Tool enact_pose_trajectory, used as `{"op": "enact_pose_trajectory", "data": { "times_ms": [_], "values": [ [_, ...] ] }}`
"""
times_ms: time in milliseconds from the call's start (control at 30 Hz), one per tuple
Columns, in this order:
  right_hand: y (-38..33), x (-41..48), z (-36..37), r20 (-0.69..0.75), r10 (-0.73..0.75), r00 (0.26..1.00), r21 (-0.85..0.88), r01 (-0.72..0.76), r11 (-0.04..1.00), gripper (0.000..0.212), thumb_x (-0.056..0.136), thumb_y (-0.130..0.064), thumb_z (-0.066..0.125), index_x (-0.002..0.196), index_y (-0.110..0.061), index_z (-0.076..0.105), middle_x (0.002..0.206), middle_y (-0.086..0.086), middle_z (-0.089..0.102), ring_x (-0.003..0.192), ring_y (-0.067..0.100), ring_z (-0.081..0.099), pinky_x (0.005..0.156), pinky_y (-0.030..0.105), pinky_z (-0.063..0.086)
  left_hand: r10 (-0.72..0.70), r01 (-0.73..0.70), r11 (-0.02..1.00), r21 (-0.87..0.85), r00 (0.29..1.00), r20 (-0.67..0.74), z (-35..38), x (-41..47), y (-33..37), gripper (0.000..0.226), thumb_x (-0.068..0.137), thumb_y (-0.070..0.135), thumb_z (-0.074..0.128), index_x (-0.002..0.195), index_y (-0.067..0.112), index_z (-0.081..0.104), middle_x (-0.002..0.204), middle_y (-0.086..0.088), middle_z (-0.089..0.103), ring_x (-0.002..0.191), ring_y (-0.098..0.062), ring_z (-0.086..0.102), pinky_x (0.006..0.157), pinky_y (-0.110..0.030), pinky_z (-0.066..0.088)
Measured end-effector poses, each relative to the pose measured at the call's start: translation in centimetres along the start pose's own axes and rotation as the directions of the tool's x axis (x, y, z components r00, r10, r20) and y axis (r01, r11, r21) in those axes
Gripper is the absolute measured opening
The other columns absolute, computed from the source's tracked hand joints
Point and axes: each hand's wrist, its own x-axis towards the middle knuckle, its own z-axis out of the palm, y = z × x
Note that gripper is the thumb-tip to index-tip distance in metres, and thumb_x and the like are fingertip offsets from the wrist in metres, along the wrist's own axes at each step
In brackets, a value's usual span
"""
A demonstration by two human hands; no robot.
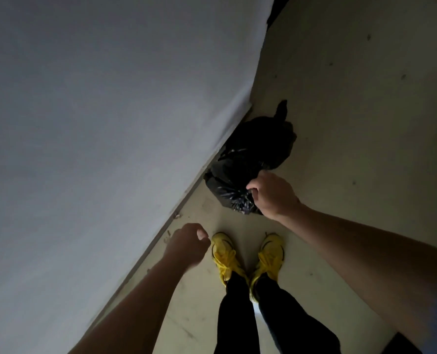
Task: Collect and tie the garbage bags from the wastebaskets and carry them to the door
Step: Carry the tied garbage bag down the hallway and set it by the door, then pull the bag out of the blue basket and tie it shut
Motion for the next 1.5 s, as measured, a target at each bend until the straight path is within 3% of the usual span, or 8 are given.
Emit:
{"op": "enact_pose_trajectory", "data": {
  "times_ms": [100,300,400,567,933,1267,1367,1500],
  "values": [
    [2.3,4.5,5.2,-0.069,0.035,0.997,0.086,-0.029,0.996,0.029,0.097,-0.018,0.049,0.12,-0.016,0.068,0.118,0.012,0.056,0.11,0.031,0.056,0.088,0.038,0.044,-0.029,0.029,0.999,0.018,0.999,0.03,2.7,6.1,-1.8,0.012,0.089,0.025,0.057,0.096,0.022,0.067,0.101,-0.003,0.071,0.094,-0.022,0.067,0.09,-0.041,0.054],
    [5.4,10.9,12.9,0.087,0.182,0.979,0.226,-0.197,0.954,0.033,0.094,-0.01,0.051,0.121,-0.019,0.068,0.13,0.007,0.061,0.118,0.026,0.057,0.099,0.038,0.047,-0.071,0.067,0.995,0.077,0.997,0.044,6.0,14.4,-5.1,0.013,0.089,0.022,0.056,0.096,0.02,0.067,0.098,-0.004,0.071,0.092,-0.023,0.068,0.089,-0.041,0.055],
    [5.4,10.9,13.1,0.139,0.207,0.968,0.233,-0.235,0.944,0.035,0.093,-0.023,0.055,0.128,-0.022,0.062,0.135,0.004,0.058,0.122,0.024,0.055,0.1,0.037,0.046,-0.078,0.074,0.993,0.091,0.996,0.047,6.2,14.8,-5.1,0.013,0.089,0.021,0.056,0.094,0.019,0.067,0.095,-0.005,0.071,0.09,-0.023,0.068,0.088,-0.04,0.055],
    [4.9,5.4,8.0,0.157,0.251,0.955,0.228,-0.282,0.932,0.058,0.086,-0.042,0.064,0.139,-0.021,0.049,0.132,0.009,0.053,0.12,0.028,0.054,0.096,0.038,0.047,-0.035,0.031,0.997,0.068,0.998,0.06,4.1,10.1,-1.8,0.01,0.088,0.021,0.054,0.088,0.024,0.064,0.092,-0.003,0.072,0.086,-0.022,0.068,0.086,-0.04,0.056],
    [-0.7,-13.9,-10.2,0.229,0.284,0.931,0.107,-0.315,0.943,0.036,0.091,-0.032,0.053,0.121,-0.012,0.06,0.121,0.008,0.064,0.109,0.027,0.061,0.092,0.04,0.051,0.101,-0.106,0.991,-0.084,0.993,-0.062,-5.1,-11.4,6.7,0.017,0.087,0.018,0.054,0.097,0.014,0.067,0.096,-0.008,0.072,0.093,-0.025,0.068,0.087,-0.038,0.055],
    [-6.8,-27.2,-19.9,0.207,-0.063,0.976,-0.181,0.102,0.978,0.032,0.093,-0.028,0.051,0.118,-0.012,0.063,0.117,0.008,0.066,0.104,0.028,0.063,0.085,0.035,0.051,-0.109,-0.024,0.917,-0.398,0.945,-0.309,-1.5,-30.9,2.0,0.012,0.084,0.017,0.055,0.085,0.015,0.067,0.092,-0.012,0.073,0.089,-0.031,0.069,0.086,-0.043,0.056],
    [-10.0,-31.1,-21.3,0.254,-0.198,0.947,-0.296,0.271,0.916,0.023,0.092,-0.025,0.053,0.104,-0.01,0.065,0.102,0.008,0.068,0.093,0.03,0.065,0.079,0.037,0.054,-0.193,0.042,0.899,-0.435,0.931,-0.309,2.0,-37.1,-1.1,0.007,0.084,0.021,0.056,0.081,0.022,0.062,0.092,-0.012,0.072,0.083,-0.028,0.068,0.082,-0.04,0.057],
    [-16.6,-35.8,-21.3,0.351,-0.352,0.868,-0.487,0.49,0.723,0.023,0.09,-0.02,0.052,0.068,-0.016,0.047,0.069,0.001,0.052,0.069,0.025,0.055,0.056,0.029,0.039,-0.299,0.076,0.844,-0.531,0.888,-0.348,4.9,-45.5,-5.9,0.009,0.083,0.02,0.058,0.086,0.018,0.066,0.089,-0.009,0.068,0.086,-0.027,0.066,0.072,-0.031,0.051]
  ]
}}
